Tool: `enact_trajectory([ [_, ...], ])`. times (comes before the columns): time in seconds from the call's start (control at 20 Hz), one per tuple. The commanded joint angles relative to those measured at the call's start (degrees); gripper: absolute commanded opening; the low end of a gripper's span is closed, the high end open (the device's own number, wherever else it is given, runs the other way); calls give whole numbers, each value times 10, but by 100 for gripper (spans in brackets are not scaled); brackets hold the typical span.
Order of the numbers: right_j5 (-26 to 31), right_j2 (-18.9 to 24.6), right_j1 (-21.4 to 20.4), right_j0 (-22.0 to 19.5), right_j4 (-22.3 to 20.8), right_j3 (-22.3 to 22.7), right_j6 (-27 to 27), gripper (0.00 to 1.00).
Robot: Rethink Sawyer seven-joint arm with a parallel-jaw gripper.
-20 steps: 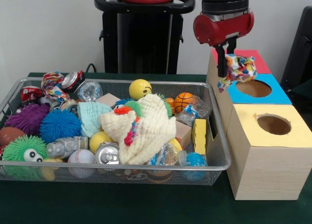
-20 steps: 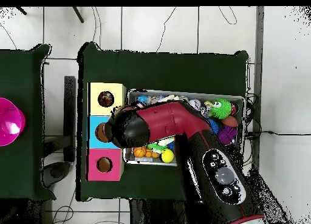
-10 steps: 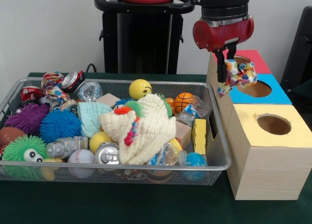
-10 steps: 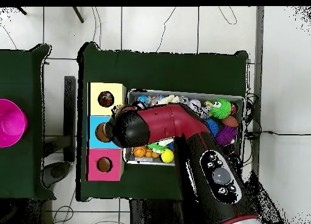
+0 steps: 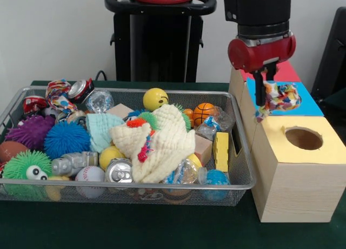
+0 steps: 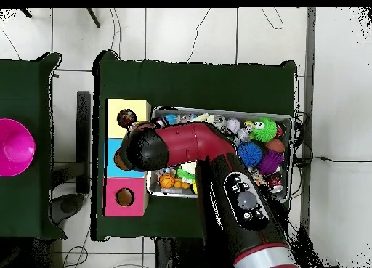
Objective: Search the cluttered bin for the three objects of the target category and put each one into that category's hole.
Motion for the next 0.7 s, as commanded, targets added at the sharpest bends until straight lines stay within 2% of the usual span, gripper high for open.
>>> enact_trajectory([
  [0.05,-57,-43,48,32,39,-25,174,0],
  [0.35,-62,-73,60,72,69,-46,182,0],
  [0.7,-92,-81,84,95,90,-67,179,0],
])
